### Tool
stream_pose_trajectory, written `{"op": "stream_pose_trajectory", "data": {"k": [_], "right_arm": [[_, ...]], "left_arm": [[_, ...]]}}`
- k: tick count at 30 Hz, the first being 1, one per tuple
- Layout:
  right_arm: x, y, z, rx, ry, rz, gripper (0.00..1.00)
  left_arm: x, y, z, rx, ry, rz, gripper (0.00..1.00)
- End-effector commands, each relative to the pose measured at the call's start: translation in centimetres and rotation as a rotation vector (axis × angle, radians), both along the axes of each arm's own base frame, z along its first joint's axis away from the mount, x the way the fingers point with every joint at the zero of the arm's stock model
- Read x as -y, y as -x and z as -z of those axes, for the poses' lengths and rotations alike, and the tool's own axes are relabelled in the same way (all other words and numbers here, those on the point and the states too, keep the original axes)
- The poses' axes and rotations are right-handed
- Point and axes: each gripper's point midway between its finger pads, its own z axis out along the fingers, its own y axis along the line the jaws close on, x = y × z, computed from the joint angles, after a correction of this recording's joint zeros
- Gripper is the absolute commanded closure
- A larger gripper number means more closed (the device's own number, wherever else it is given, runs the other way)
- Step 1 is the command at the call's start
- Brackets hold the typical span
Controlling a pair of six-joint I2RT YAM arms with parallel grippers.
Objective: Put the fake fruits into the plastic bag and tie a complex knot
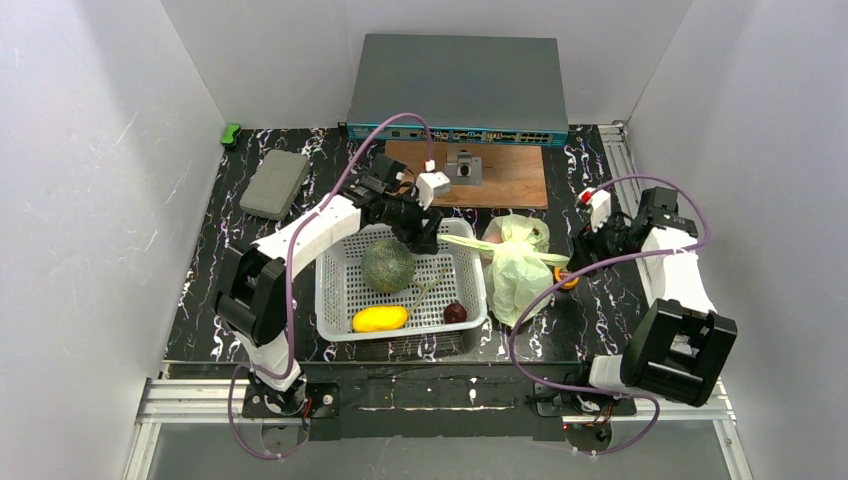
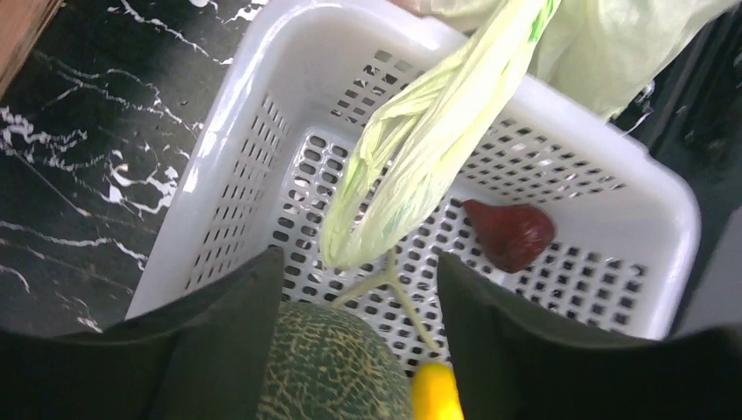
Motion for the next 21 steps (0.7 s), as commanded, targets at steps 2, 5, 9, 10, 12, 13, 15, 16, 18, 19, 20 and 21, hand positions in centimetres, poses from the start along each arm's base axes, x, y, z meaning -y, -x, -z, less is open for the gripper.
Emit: {"op": "stream_pose_trajectory", "data": {"k": [2,5,9,10,12,13,15,16,18,19,20,21], "right_arm": [[-0.1,-0.7,-7.4,0.137,-0.006,0.036,0.03],[-0.3,-1.0,-11.0,0.189,-0.027,0.069,0.02],[0.1,-1.4,-15.0,0.234,-0.068,0.142,0.02],[0.3,-1.6,-16.1,0.238,-0.086,0.171,0.02],[0.9,-2.0,-18.0,0.224,-0.137,0.252,0.02],[1.2,-2.3,-18.9,0.214,-0.164,0.3,0.02],[1.8,-2.8,-20.1,0.177,-0.222,0.391,0.01],[1.9,-2.8,-20.5,0.156,-0.255,0.429,0.02],[2.4,-2.9,-20.5,0.125,-0.293,0.496,0.02],[2.7,-2.9,-20.3,0.117,-0.298,0.52,0.02],[2.9,-2.8,-19.8,0.107,-0.298,0.534,0.02],[3.0,-2.8,-19.4,0.103,-0.293,0.547,0.02]], "left_arm": [[-0.2,1.4,-7.4,-0.014,0.102,-0.014,0.06],[-1.0,1.7,-10.3,-0.058,0.162,-0.044,0.02],[-3.5,1.6,-14.5,-0.116,0.244,-0.135,0.02],[-4.5,1.4,-15.3,-0.119,0.239,-0.163,0.02],[-6.7,1.6,-16.4,-0.139,0.206,-0.225,0.02],[-7.9,1.6,-16.9,-0.145,0.182,-0.269,0.02],[-10.3,1.8,-17.1,-0.189,0.118,-0.342,0.02],[-11.5,1.8,-17.3,-0.207,0.111,-0.376,0.02],[-14.3,2.0,-17.5,-0.236,0.134,-0.448,0.02],[-15.7,2.2,-17.3,-0.259,0.138,-0.492,0.02],[-17.3,2.3,-17.0,-0.29,0.137,-0.545,0.02],[-19.1,2.1,-16.6,-0.316,0.134,-0.608,0.02]]}}
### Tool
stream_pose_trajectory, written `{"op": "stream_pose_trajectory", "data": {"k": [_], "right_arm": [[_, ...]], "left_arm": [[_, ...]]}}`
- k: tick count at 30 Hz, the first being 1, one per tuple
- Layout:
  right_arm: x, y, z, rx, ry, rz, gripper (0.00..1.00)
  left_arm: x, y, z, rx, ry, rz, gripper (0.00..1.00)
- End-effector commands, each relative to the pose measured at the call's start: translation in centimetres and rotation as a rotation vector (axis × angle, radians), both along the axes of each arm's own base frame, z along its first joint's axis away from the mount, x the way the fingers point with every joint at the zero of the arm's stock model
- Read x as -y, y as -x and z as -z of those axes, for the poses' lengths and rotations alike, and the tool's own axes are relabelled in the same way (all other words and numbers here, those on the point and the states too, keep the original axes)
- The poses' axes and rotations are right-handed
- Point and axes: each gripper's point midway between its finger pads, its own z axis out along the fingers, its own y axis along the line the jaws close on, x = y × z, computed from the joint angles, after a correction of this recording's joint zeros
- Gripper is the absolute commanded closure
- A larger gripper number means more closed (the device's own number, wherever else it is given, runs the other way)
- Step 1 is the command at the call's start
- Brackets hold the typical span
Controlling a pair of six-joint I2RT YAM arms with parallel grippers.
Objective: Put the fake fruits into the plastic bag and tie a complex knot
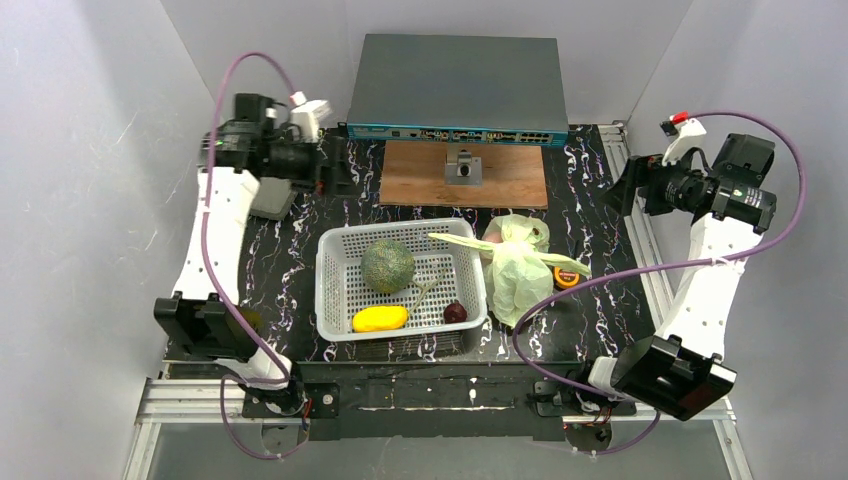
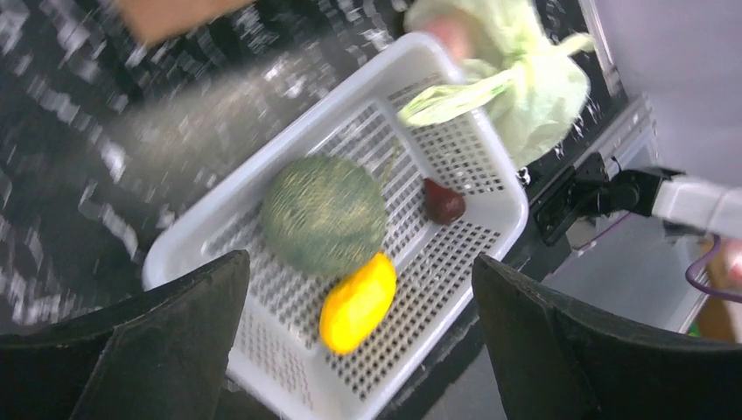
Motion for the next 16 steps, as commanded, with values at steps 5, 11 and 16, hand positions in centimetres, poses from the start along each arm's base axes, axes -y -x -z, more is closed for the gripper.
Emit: {"op": "stream_pose_trajectory", "data": {"k": [5,11,16], "right_arm": [[0.4,1.0,3.3,-0.129,-0.101,0.128,0.02],[0.8,1.2,5.8,-0.152,-0.074,0.132,0.02],[1.4,0.8,6.3,-0.144,-0.041,0.131,0.02]], "left_arm": [[-13.6,3.0,4.0,-0.251,-0.125,-0.398,0.02],[-17.0,2.6,7.0,-0.272,-0.263,-0.465,0.02],[-17.3,1.3,6.9,-0.25,-0.251,-0.494,0.02]]}}
